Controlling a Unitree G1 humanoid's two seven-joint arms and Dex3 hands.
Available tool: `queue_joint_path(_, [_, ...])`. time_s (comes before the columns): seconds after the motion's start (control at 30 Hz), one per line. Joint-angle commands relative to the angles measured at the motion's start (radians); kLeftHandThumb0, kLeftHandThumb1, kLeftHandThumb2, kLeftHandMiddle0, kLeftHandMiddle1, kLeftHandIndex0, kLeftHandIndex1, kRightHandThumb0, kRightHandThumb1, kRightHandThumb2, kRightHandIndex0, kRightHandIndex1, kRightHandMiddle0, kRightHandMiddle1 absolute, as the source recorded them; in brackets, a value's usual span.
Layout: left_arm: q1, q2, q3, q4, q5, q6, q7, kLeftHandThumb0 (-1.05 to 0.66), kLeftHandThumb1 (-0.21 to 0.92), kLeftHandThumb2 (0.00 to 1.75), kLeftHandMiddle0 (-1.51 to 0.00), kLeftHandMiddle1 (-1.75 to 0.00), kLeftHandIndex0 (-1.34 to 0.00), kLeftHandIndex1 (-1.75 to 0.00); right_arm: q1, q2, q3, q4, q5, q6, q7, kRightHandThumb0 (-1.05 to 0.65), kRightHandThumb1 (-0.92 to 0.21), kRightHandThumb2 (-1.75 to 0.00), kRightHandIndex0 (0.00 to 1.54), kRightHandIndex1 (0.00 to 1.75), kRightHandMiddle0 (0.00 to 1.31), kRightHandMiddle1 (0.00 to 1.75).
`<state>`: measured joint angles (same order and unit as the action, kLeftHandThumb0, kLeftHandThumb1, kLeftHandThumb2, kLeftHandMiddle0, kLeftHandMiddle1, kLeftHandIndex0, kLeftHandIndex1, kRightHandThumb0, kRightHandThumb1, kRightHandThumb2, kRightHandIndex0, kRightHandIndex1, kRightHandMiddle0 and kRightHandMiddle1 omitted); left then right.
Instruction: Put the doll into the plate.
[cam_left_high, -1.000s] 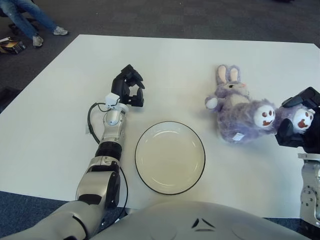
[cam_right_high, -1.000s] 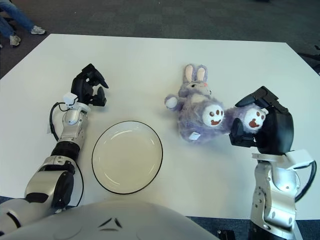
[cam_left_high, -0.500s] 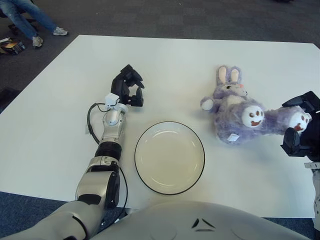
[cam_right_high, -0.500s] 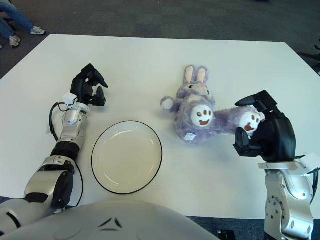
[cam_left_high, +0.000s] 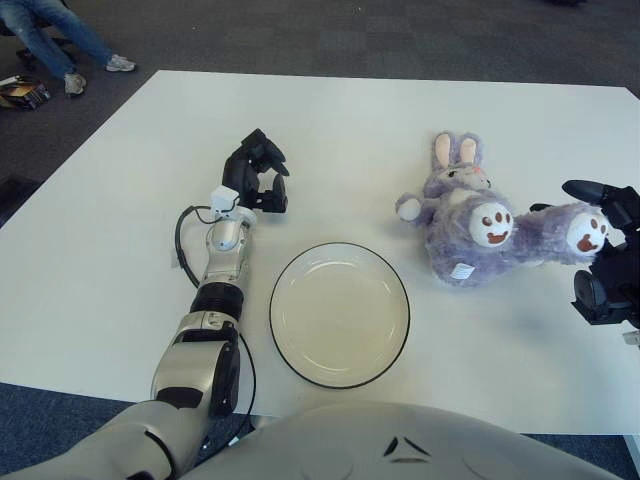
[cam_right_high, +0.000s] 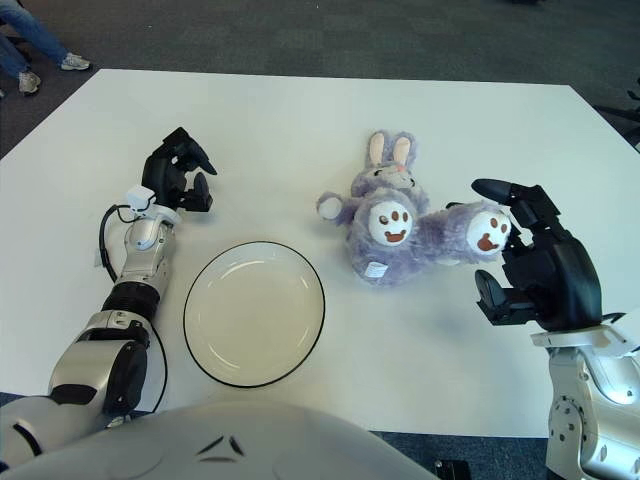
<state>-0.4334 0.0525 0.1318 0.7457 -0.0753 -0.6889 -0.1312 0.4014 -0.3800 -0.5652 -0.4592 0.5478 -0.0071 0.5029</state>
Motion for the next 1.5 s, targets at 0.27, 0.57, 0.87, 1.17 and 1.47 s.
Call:
queue_joint_path(0.27, [0.094,-0.029,-0.007,0.065,-0.001,-0.020,-0.004,-0.01,0.12,1.54,-0.64,-1.75,-0.63,-1.75,0.008,-0.050,-0.039,0.008,0.150,0.137,0.019,-0.69,-0.56,-0.73,0.10,0.25,0.00,0.57])
queue_joint_path(0.57, [0.098,-0.035,-0.008,0.059,-0.004,-0.012,-0.004,-0.01,0.05,1.59,-0.76,-1.75,-0.70,-1.62,0.031,-0.033,-0.078,-0.003,0.110,0.078,0.016,-0.60,-0.57,-0.81,0.06,0.16,0.00,0.34])
queue_joint_path(0.87, [0.098,-0.035,-0.007,0.058,-0.013,-0.013,-0.014,-0.02,-0.03,1.64,-0.89,-1.75,-0.76,-1.50,-0.145,-0.209,-0.159,0.283,0.026,-0.012,0.085,-0.54,-0.70,-0.76,0.11,0.11,0.00,0.20])
queue_joint_path(1.17, [0.101,-0.035,-0.009,0.051,-0.013,-0.005,-0.010,-0.01,0.12,1.55,-0.66,-1.75,-0.64,-1.73,-0.239,-0.164,-0.134,0.388,0.053,-0.009,0.049,-0.13,-0.24,-1.20,0.16,0.08,0.00,0.34])
queue_joint_path(1.47, [0.100,-0.032,-0.009,0.052,-0.013,-0.007,-0.012,-0.01,0.13,1.53,-0.64,-1.75,-0.63,-1.75,-0.321,-0.201,-0.109,0.467,0.002,0.067,-0.034,-0.07,-0.19,-1.27,0.22,0.12,0.00,0.31])
